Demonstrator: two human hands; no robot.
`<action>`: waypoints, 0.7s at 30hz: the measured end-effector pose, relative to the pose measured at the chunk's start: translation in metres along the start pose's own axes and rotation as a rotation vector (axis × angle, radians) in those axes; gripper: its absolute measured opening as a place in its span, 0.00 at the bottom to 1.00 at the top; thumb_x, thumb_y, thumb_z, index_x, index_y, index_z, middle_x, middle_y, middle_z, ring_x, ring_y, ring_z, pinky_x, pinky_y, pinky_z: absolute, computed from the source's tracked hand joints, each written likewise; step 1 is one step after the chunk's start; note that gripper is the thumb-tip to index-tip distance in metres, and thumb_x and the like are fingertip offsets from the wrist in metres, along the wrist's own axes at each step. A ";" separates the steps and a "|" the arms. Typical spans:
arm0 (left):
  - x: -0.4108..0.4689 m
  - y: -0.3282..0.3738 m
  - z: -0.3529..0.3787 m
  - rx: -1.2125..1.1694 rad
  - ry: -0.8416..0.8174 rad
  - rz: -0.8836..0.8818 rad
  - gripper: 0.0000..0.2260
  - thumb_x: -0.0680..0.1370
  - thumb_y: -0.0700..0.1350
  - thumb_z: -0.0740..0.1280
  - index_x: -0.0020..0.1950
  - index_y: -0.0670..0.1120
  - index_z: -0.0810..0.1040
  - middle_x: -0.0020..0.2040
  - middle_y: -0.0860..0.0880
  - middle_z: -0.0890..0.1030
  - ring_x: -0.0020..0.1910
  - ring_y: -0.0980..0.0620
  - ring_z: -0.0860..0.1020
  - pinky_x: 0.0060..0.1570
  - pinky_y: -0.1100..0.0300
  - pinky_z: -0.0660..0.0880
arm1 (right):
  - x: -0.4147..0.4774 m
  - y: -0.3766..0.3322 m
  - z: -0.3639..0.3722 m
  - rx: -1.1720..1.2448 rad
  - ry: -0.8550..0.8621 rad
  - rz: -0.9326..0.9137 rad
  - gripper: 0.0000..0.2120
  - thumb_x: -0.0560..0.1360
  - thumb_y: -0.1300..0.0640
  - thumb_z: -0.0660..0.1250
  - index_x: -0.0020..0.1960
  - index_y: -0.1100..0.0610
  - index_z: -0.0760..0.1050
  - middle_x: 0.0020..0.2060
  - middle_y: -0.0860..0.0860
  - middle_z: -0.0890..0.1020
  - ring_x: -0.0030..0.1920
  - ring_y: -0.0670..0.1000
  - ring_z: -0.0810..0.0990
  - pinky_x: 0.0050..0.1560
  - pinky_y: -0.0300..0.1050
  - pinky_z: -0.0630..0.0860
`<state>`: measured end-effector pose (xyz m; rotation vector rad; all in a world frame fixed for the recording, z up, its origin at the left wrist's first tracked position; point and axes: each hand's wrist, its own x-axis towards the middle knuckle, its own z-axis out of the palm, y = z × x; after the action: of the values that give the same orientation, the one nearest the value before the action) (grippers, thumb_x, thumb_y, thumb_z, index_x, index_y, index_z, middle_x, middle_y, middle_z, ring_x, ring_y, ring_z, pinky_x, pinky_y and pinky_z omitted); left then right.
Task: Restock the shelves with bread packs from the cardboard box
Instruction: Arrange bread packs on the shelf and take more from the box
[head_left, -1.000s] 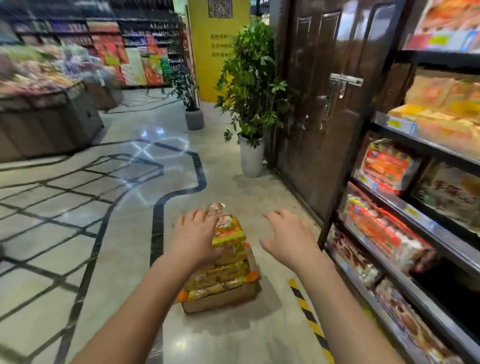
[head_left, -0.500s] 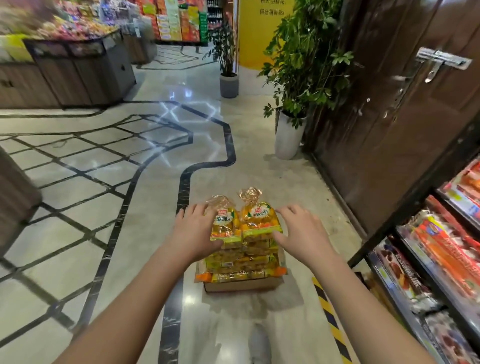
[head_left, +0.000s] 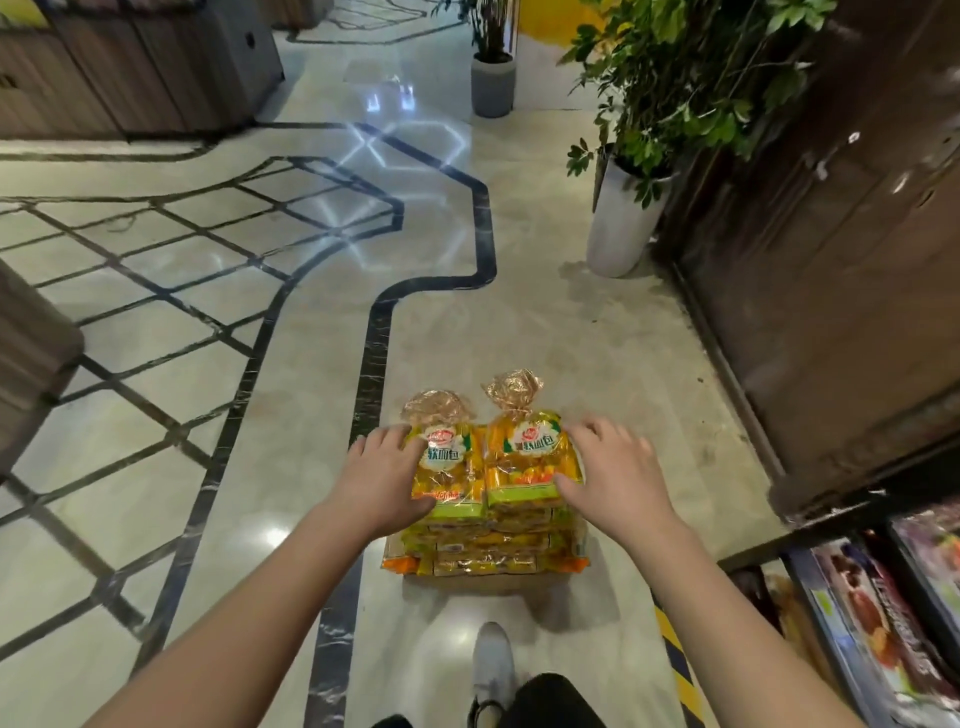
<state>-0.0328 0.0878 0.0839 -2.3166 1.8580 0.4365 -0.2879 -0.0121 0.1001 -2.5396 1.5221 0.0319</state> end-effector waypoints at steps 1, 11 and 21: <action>0.011 0.001 0.002 -0.004 -0.010 -0.003 0.36 0.75 0.65 0.68 0.79 0.53 0.62 0.80 0.47 0.61 0.79 0.44 0.59 0.77 0.45 0.59 | 0.011 0.005 0.003 -0.010 -0.010 -0.005 0.30 0.75 0.40 0.67 0.75 0.47 0.69 0.69 0.49 0.74 0.69 0.54 0.72 0.69 0.54 0.67; 0.091 -0.008 0.025 -0.037 -0.092 -0.037 0.36 0.75 0.64 0.69 0.79 0.52 0.62 0.81 0.46 0.61 0.79 0.43 0.59 0.78 0.44 0.58 | 0.090 0.030 0.039 -0.009 -0.082 -0.029 0.28 0.75 0.42 0.69 0.72 0.49 0.72 0.66 0.50 0.76 0.68 0.55 0.73 0.70 0.54 0.65; 0.144 -0.028 0.090 -0.030 -0.162 -0.038 0.36 0.75 0.65 0.69 0.78 0.53 0.63 0.80 0.47 0.62 0.78 0.44 0.61 0.76 0.46 0.61 | 0.134 0.046 0.113 0.002 -0.166 -0.011 0.31 0.76 0.42 0.69 0.76 0.49 0.69 0.70 0.52 0.74 0.71 0.56 0.71 0.74 0.55 0.61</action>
<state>0.0104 -0.0141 -0.0479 -2.2572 1.7410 0.6304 -0.2561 -0.1317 -0.0329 -2.4739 1.4441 0.2340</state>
